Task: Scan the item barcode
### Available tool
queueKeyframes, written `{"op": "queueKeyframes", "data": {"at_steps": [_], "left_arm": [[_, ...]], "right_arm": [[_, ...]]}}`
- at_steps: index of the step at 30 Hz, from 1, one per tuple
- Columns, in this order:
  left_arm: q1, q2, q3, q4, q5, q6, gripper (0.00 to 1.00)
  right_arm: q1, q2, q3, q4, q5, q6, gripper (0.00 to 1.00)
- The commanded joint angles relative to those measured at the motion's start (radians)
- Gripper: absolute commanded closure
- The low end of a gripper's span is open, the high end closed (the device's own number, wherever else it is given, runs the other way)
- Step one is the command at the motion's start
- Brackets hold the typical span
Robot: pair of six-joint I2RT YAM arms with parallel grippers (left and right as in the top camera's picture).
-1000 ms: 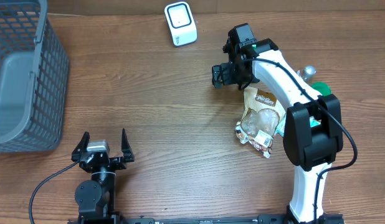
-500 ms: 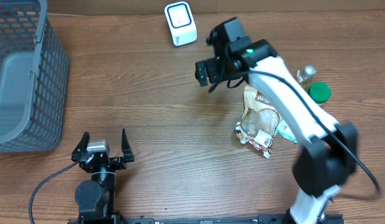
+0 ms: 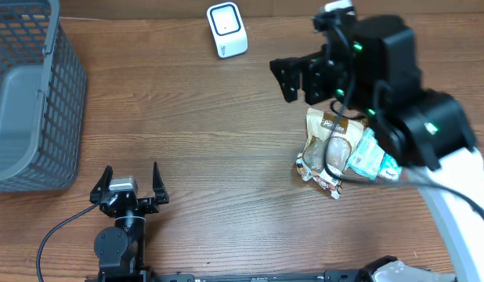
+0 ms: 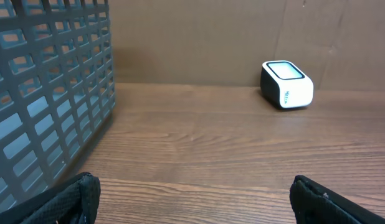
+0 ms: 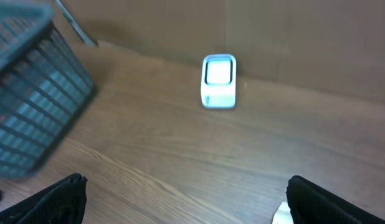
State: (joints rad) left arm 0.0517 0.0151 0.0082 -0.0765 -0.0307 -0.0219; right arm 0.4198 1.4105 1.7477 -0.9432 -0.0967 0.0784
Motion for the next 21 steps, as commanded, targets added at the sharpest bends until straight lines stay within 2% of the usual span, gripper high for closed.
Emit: {"op": "queueKeyframes", "data": {"at_steps": [1, 17, 21], "left_arm": [[0.000, -0.011, -0.003, 0.001, 0.013, 0.018, 0.00], [0.000, -0.011, -0.003, 0.001, 0.013, 0.019, 0.00], [0.000, -0.011, -0.003, 0.001, 0.013, 0.018, 0.00]], "right_arm": [[-0.025, -0.107, 0.021, -0.045, 0.047, -0.002, 0.00], [-0.320, -0.420, 0.019, -0.373, 0.057, -0.001, 0.00], [-0.390, -0.503, 0.019, -0.432, -0.027, 0.002, 0.00]]}}
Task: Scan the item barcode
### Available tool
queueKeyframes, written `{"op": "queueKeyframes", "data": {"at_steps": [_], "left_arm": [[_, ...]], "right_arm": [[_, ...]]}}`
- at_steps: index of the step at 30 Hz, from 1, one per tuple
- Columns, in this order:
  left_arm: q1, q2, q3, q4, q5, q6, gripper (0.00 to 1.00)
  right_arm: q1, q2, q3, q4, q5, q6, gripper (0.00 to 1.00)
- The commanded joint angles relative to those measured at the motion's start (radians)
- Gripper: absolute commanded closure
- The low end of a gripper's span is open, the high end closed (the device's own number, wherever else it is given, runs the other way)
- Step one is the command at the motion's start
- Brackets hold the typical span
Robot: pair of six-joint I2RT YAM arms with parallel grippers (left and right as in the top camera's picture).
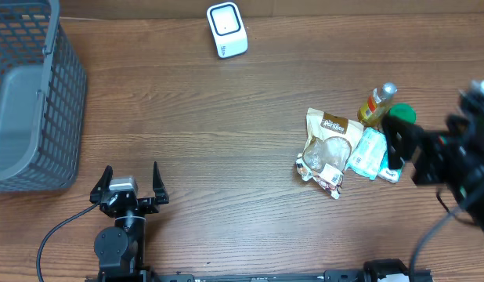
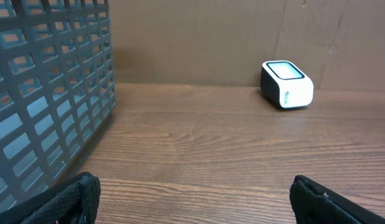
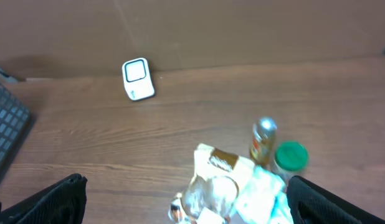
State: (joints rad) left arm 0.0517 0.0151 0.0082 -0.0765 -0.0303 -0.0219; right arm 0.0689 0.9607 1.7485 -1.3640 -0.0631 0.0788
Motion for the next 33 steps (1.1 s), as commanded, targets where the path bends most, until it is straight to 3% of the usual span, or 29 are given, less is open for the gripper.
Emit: {"op": "queueKeyframes", "data": {"at_steps": [1, 14, 23, 33], "left_arm": [[0.000, -0.011, -0.003, 0.001, 0.012, 0.018, 0.00], [0.000, -0.011, -0.003, 0.001, 0.012, 0.019, 0.00], [0.000, -0.011, -0.003, 0.001, 0.012, 0.018, 0.00], [0.000, -0.011, -0.003, 0.001, 0.012, 0.019, 0.01]], "right_arm": [[-0.057, -0.075, 0.018, -0.017, -0.061, 0.001, 0.00], [-0.161, -0.348, -0.074, -0.036, -0.017, -0.002, 0.00], [-0.205, -0.533, -0.279, -0.025, -0.040, 0.000, 0.00], [-0.222, -0.805, -0.617, 0.110, -0.058, 0.002, 0.00]]}}
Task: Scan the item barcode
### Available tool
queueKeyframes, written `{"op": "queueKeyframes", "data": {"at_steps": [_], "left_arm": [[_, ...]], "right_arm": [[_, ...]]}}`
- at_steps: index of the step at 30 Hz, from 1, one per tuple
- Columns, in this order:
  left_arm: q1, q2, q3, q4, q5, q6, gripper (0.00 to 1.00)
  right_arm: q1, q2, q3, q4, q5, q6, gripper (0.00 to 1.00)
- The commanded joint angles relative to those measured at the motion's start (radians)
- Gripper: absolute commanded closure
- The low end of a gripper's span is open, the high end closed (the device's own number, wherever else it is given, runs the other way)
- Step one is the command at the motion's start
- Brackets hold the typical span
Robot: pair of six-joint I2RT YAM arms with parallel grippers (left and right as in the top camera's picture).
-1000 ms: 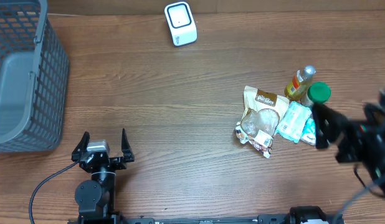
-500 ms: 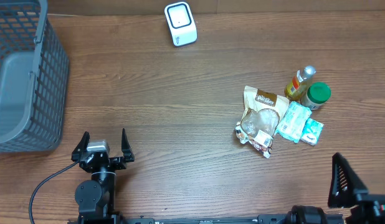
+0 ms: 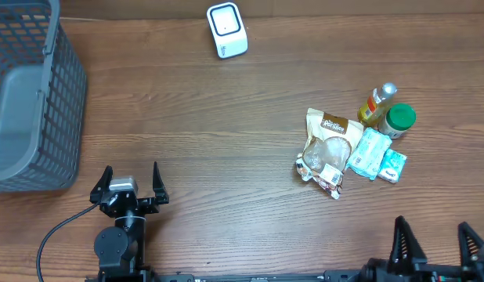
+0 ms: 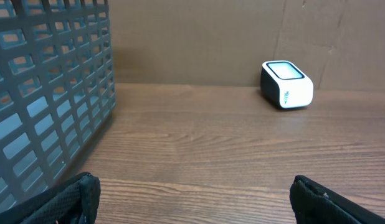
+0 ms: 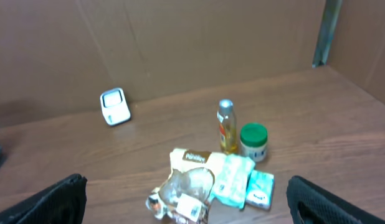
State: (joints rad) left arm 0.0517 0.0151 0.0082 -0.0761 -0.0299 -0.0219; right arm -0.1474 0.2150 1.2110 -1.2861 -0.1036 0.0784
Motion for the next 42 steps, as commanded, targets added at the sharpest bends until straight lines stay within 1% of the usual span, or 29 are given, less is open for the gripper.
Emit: {"op": "queueKeyframes", "data": {"at_steps": [1, 6, 14, 18, 22, 26, 27, 28, 31, 34, 37, 42], "left_arm": [[0.000, -0.011, -0.003, 0.001, 0.012, 0.018, 0.00], [0.000, -0.011, -0.003, 0.000, 0.012, 0.019, 0.01], [0.000, -0.011, -0.003, 0.000, 0.012, 0.018, 0.00], [0.000, -0.011, -0.003, 0.000, 0.012, 0.018, 0.01], [0.000, -0.011, -0.003, 0.001, 0.012, 0.018, 0.00], [0.000, -0.011, -0.003, 0.000, 0.012, 0.018, 0.00], [0.000, -0.011, -0.003, 0.000, 0.012, 0.019, 0.00], [0.000, -0.011, -0.003, 0.000, 0.012, 0.018, 0.00], [0.000, -0.011, -0.003, 0.001, 0.012, 0.019, 0.01], [0.000, -0.011, -0.003, 0.000, 0.012, 0.018, 0.00], [0.000, -0.011, -0.003, 0.000, 0.012, 0.019, 0.00], [0.000, -0.011, -0.003, 0.000, 0.012, 0.018, 0.01]], "right_arm": [[-0.005, -0.088, -0.119, 0.060, -0.031, 0.002, 0.00], [-0.005, -0.208, -0.300, 0.211, -0.085, 0.003, 0.00], [0.025, -0.211, -0.465, 0.377, -0.100, 0.003, 0.00], [0.035, -0.211, -0.543, 0.521, -0.100, 0.002, 0.00], [0.035, -0.211, -0.644, 0.791, -0.100, 0.002, 0.00], [0.035, -0.211, -0.750, 1.133, -0.100, 0.002, 0.00], [0.035, -0.211, -0.788, 1.255, -0.100, 0.002, 0.00], [0.035, -0.211, -0.801, 1.295, -0.100, 0.002, 0.00], [0.042, -0.211, -0.871, 1.496, -0.100, 0.002, 0.00], [0.066, -0.212, -0.930, 1.633, -0.096, -0.002, 0.00], [0.091, -0.212, -0.996, 1.728, -0.089, -0.002, 0.00], [0.101, -0.212, -1.141, 1.841, -0.089, -0.001, 0.00]]}}
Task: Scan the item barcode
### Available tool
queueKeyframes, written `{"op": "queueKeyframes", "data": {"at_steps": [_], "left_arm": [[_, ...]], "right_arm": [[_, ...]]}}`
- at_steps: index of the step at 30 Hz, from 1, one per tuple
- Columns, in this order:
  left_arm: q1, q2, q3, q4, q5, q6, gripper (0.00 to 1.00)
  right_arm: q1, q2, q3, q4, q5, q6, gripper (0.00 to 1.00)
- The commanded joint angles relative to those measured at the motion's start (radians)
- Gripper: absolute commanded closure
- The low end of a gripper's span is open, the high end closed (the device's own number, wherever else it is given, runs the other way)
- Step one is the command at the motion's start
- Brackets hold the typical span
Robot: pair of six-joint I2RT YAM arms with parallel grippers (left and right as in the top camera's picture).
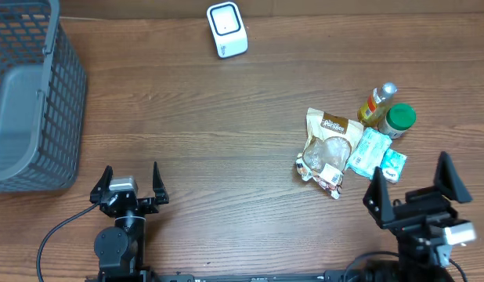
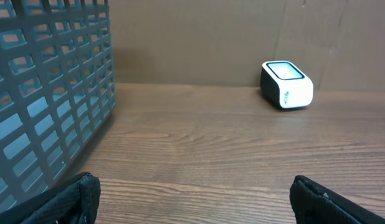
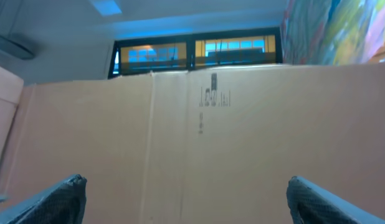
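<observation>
The white barcode scanner point(image 1: 226, 30) stands at the table's far edge; the left wrist view shows this scanner point(image 2: 286, 84) ahead to the right. A pile of items lies at the right: a snack bag point(image 1: 328, 153), a yellow bottle point(image 1: 377, 102), a green-lidded jar point(image 1: 399, 120) and teal packets point(image 1: 373, 153). My right gripper point(image 1: 410, 178) stands open just in front of the pile, holding nothing. Its wrist view shows only its two fingertips point(image 3: 61, 193) against a cardboard wall. My left gripper point(image 1: 131, 182) is open and holds nothing, at the front left.
A grey mesh basket point(image 1: 27, 94) fills the left side of the table, and its wall point(image 2: 49, 93) is close on the left in the left wrist view. A cardboard wall point(image 3: 199, 143) backs the table.
My right gripper was at the very front edge, its camera on the pile. It now stands closer to the pile, with its camera tilted up at the cardboard wall. The left arm has not moved.
My right arm first hung open over the pile, facing the scanner. Then it was at the table's right edge beside the items, then at the front edge, and now just in front of the pile. Nothing was picked up; the left arm stayed put.
</observation>
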State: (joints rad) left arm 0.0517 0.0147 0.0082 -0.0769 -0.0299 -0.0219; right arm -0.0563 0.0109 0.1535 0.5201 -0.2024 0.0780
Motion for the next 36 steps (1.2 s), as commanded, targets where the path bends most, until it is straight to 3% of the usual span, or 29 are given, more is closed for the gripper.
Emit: {"op": "queueKeyframes", "data": {"at_steps": [1, 3, 8, 16, 31, 36], "left_arm": [[0.000, -0.011, -0.003, 0.001, 0.012, 0.019, 0.00], [0.000, -0.011, -0.003, 0.001, 0.012, 0.018, 0.00], [0.000, -0.011, -0.003, 0.001, 0.012, 0.018, 0.00], [0.000, -0.011, -0.003, 0.001, 0.012, 0.019, 0.00], [0.000, -0.011, -0.003, 0.002, 0.012, 0.019, 0.00], [0.000, -0.011, -0.003, 0.001, 0.012, 0.019, 0.00]], "right_arm": [[0.010, -0.008, -0.109, 0.041, 0.010, 0.000, 0.00], [0.010, -0.008, -0.150, 0.039, 0.012, -0.001, 0.00], [0.040, -0.008, -0.146, -0.163, 0.080, -0.001, 0.00], [0.127, -0.008, -0.146, -0.609, 0.251, -0.001, 0.00], [0.096, -0.008, -0.146, -0.601, 0.242, -0.002, 0.00], [0.066, -0.008, -0.146, -0.604, 0.190, -0.066, 0.00]]}}
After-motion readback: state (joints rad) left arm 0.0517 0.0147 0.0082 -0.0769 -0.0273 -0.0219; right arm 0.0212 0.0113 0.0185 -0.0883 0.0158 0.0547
